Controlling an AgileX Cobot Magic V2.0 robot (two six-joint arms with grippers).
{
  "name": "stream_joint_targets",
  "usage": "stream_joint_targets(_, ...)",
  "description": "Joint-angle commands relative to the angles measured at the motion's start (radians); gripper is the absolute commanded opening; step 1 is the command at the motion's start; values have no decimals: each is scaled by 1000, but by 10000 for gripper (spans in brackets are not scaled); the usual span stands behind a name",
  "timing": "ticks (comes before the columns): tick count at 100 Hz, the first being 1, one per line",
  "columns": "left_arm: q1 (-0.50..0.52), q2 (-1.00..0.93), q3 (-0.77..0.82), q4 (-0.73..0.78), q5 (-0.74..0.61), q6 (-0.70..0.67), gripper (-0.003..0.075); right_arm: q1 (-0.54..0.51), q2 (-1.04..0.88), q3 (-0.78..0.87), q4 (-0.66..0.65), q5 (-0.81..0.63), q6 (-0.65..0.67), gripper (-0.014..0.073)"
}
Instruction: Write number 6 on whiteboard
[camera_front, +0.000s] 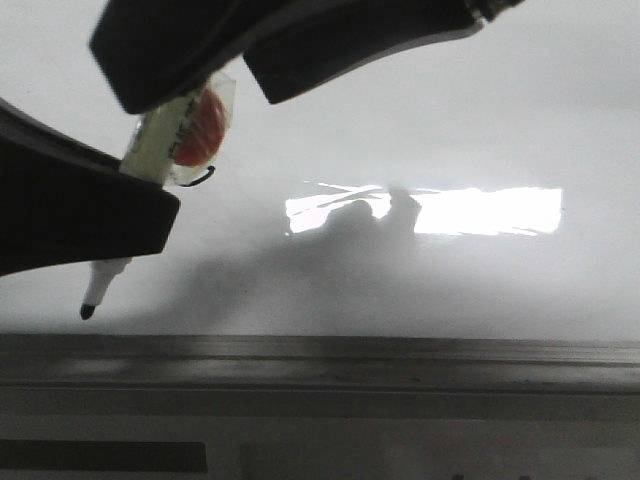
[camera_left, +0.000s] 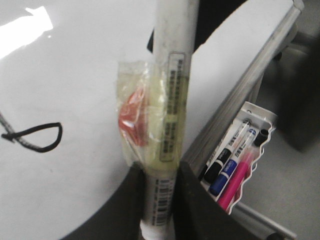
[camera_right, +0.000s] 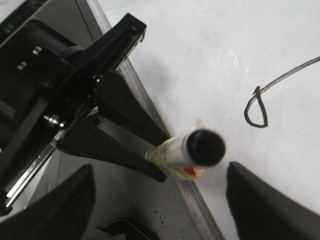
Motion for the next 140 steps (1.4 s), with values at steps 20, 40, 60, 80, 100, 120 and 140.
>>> stream_joint_targets(20,170,-14,-33,-516,-86,-16,-20,-6,-28,-30,7,-71,-9,549)
stream_joint_targets(40,270,-14,-37,-597,-33,-16,-20,-6,-28,-30,13,-52,-9,521)
stream_joint_targets(60,272,9,-43,-558,-18,-16,-20,-6,-28,-30,13,-51,-8,521)
stream_joint_targets(80,270,60,-90,-551,43,-14,-20,-6,-28,-30,13,-48,-8,521)
stream_joint_targets(100,270,68,-95,-551,34,-14,-17,-6,-28,-30,13,-47,-8,521)
stream_joint_targets(120,270,68,-95,-553,32,-14,258,-6,-28,-30,13,-42,-8,521)
stream_joint_targets(140,270,66,-95,-555,32,-16,389,-6,-28,-30,13,-41,-8,521)
